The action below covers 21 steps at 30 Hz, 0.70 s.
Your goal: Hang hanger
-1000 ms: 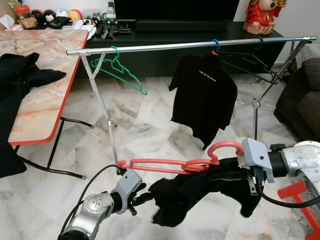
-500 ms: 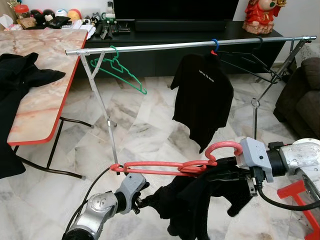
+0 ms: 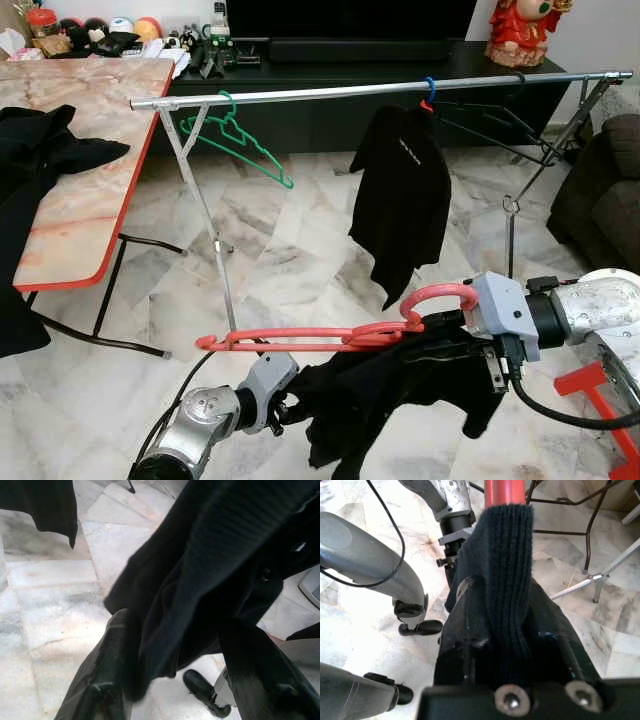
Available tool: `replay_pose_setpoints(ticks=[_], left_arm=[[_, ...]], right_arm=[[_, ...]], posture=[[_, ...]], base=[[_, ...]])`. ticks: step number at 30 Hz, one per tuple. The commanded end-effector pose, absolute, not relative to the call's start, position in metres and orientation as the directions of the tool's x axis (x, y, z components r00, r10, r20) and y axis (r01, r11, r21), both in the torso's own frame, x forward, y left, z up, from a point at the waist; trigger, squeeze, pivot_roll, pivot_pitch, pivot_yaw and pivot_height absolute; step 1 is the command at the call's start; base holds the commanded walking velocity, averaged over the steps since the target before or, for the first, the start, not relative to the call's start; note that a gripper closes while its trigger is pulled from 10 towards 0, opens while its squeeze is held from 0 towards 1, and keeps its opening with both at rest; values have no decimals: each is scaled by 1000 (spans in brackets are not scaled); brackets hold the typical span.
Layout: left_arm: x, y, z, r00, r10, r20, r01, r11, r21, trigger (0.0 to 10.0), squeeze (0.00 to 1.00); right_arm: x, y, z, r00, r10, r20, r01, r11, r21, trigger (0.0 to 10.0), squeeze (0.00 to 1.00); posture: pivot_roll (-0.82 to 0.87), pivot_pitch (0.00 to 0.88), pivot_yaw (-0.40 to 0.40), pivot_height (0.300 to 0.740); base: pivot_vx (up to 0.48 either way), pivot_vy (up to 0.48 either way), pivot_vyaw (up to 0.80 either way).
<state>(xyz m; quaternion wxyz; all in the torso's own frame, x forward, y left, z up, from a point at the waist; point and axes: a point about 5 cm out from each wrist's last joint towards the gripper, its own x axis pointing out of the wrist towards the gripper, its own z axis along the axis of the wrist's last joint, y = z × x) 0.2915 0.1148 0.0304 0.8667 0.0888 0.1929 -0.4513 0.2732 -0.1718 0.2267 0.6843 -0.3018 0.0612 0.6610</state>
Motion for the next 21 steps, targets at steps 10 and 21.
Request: replay_pose_setpoints(ticks=[10, 21], left_arm=[[292, 113, 28, 511, -752, -417, 818, 574, -32, 0, 0], [290, 112, 28, 492, -767, -413, 829, 557, -47, 0, 0]], right_arm=[[271, -165, 241, 114, 882, -458, -920, -80, -383, 0, 0], [273, -164, 241, 126, 881, -455, -919, -69, -388, 0, 0]], posture=[[-96, 155, -35, 740], [-95, 150, -34, 740]], base=[[0, 0, 0], [0, 0, 0]])
